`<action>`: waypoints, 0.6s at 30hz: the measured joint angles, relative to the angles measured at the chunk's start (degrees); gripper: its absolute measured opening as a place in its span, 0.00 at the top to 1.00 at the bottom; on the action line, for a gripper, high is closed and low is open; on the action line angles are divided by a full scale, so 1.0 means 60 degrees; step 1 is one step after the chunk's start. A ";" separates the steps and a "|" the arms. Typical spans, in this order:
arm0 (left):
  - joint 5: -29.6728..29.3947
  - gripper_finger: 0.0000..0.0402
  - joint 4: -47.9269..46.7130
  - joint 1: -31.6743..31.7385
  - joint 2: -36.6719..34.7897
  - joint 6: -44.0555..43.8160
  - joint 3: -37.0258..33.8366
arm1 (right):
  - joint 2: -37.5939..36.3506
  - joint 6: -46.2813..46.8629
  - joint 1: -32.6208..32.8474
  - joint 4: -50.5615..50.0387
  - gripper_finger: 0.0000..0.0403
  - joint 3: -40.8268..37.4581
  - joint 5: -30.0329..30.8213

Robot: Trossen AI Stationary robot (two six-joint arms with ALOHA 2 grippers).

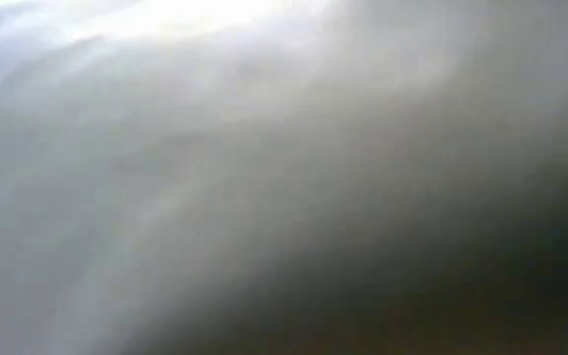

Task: Sort clothes
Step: Put the brown jacket into the laundry organizer

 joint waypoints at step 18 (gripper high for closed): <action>0.5539 1.00 -0.0556 -0.1464 -0.4655 -0.1271 0.0029 | -0.1853 0.1523 0.0331 -0.1951 0.99 -0.0050 0.0988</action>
